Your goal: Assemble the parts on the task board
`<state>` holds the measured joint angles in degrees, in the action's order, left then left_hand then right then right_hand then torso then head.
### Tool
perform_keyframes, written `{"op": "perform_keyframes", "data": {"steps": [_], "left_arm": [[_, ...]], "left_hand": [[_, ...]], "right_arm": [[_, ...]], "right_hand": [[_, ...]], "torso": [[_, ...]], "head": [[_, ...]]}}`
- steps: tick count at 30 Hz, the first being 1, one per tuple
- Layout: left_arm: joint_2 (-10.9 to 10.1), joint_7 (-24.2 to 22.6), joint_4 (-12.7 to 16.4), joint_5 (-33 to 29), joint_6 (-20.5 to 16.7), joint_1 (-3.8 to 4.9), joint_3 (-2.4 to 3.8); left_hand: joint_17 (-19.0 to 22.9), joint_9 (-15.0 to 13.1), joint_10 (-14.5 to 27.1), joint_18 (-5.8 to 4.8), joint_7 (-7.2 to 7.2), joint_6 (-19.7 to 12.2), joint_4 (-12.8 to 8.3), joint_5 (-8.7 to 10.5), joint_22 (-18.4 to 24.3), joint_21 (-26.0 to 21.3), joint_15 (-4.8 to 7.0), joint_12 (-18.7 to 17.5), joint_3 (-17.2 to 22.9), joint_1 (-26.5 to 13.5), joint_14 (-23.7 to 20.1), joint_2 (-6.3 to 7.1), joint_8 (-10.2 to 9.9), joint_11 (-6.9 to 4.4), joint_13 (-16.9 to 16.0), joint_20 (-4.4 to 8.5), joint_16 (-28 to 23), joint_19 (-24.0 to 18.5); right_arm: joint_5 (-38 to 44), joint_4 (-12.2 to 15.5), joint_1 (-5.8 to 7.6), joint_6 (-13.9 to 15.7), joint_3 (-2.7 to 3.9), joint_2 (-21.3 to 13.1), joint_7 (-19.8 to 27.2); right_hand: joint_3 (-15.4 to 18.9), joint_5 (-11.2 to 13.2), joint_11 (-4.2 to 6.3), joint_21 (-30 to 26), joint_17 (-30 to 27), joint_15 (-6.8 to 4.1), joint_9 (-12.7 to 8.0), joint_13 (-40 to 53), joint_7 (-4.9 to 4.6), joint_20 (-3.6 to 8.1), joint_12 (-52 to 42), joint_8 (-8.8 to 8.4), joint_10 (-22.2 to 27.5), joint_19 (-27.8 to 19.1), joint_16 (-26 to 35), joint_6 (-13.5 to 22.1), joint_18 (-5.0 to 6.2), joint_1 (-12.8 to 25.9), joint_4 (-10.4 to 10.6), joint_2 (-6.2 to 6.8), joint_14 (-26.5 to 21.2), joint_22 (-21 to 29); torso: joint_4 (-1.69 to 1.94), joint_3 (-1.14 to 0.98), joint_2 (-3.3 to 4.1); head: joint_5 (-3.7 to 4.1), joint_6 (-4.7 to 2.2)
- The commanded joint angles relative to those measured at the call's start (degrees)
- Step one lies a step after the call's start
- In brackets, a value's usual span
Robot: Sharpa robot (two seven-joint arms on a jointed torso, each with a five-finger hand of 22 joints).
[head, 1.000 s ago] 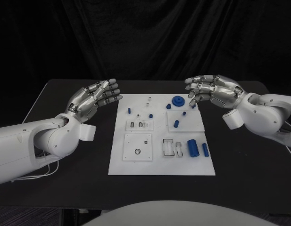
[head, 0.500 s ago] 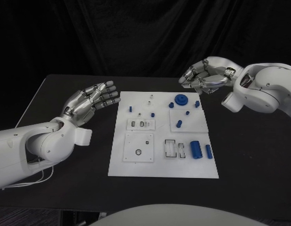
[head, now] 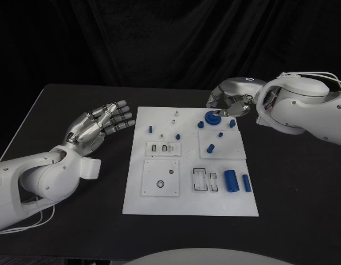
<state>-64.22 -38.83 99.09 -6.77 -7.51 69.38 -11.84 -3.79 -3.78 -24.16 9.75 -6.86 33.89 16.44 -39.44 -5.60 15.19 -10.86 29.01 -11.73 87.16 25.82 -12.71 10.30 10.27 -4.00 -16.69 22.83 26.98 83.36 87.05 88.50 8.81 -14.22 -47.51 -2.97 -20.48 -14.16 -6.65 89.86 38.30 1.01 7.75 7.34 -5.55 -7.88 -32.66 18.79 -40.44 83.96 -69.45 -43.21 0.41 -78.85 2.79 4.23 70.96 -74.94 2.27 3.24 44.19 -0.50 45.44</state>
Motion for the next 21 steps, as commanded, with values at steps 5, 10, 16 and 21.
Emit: {"op": "perform_keyframes", "data": {"steps": [5, 10, 16, 21], "left_arm": [[0.0, -12.0, 0.35, -0.2, 1.01, 0.28, 0.09], [-0.11, -11.96, 0.5, -0.21, 1.07, 0.29, 0.09], [-0.19, -11.87, 0.51, -0.5, 1.12, 0.29, 0.08], [-0.2, -11.65, 0.43, -0.73, 1.26, 0.3, 0.08]], "left_hand": [[0.0, 0.04, 0.02, -0.58, -0.38, 0.02, -0.06, -0.31, 0.11, -0.37, -0.42, 0.34, 0.46, 0.71, 0.07, 0.19, 0.15, 0.48, 0.06, -0.01, 0.26, -0.09], [0.01, 0.03, 0.11, -0.62, -0.49, 0.14, -0.08, -0.47, 0.14, -0.39, -0.48, 0.39, 0.66, 0.88, 0.01, 0.2, 0.17, 0.58, 0.07, -0.02, 0.29, -0.1], [0.01, 0.01, 0.15, -0.66, -0.61, 0.27, -0.1, -0.6, 0.17, -0.42, -0.51, 0.43, 0.85, 1.02, -0.04, 0.2, 0.2, 0.68, 0.08, -0.02, 0.32, -0.12], [0.01, 0.03, 0.21, -0.69, -0.7, 0.14, -0.12, -0.73, 0.2, -0.45, -0.54, 0.47, 1.02, 1.15, -0.1, 0.2, 0.15, 0.77, 0.08, -0.02, 0.33, -0.14]], "right_arm": [[12.74, 0.04, -0.48, 3.48, 0.04, -0.23, -3.91], [13.29, -0.06, -1.08, 3.85, 0.03, -0.37, -3.85], [13.49, -0.56, -2.05, 4.66, 0.03, -0.28, -3.3], [13.53, -1.11, -2.81, 5.26, 0.03, 0.05, -2.89]], "right_hand": [[0.08, 0.42, 0.12, 0.14, 0.19, -0.23, -0.25, -0.16, 0.28, 0.64, 0.91, -1.58, -0.68, 6.04, -0.3, -0.14, -0.41, 0.23, 0.82, 1.02, 0.68, -15.06], [0.53, 1.18, 0.2, 0.14, -0.14, -0.3, -0.53, -0.18, 0.88, 0.72, 1.82, -3.57, -0.88, 6.04, -0.22, 0.69, -0.41, 0.38, 1.43, 1.27, 0.67, -15.06], [0.74, 1.46, 0.22, 0.14, -0.2, -0.32, -0.57, -0.15, 0.98, 0.74, 2.05, -4.12, -0.97, 6.04, -0.22, 0.9, -0.41, 0.51, 1.68, 1.26, 0.68, -15.06], [1.14, 2.23, 0.32, 0.14, -0.76, -0.39, -0.58, -0.12, 0.67, 0.78, 2.41, -4.84, -1.1, 6.04, 0.0, 1.07, -0.41, 0.61, 1.97, 1.36, 0.5, -15.06]], "torso": [[0.39, 0.49, 1.18], [0.43, 0.6, 1.4], [0.27, 0.61, 1.25], [0.41, 0.69, 1.16]], "head": [[0.83, -0.93], [1.29, -0.95], [1.25, -1.01], [1.51, -0.75]]}}
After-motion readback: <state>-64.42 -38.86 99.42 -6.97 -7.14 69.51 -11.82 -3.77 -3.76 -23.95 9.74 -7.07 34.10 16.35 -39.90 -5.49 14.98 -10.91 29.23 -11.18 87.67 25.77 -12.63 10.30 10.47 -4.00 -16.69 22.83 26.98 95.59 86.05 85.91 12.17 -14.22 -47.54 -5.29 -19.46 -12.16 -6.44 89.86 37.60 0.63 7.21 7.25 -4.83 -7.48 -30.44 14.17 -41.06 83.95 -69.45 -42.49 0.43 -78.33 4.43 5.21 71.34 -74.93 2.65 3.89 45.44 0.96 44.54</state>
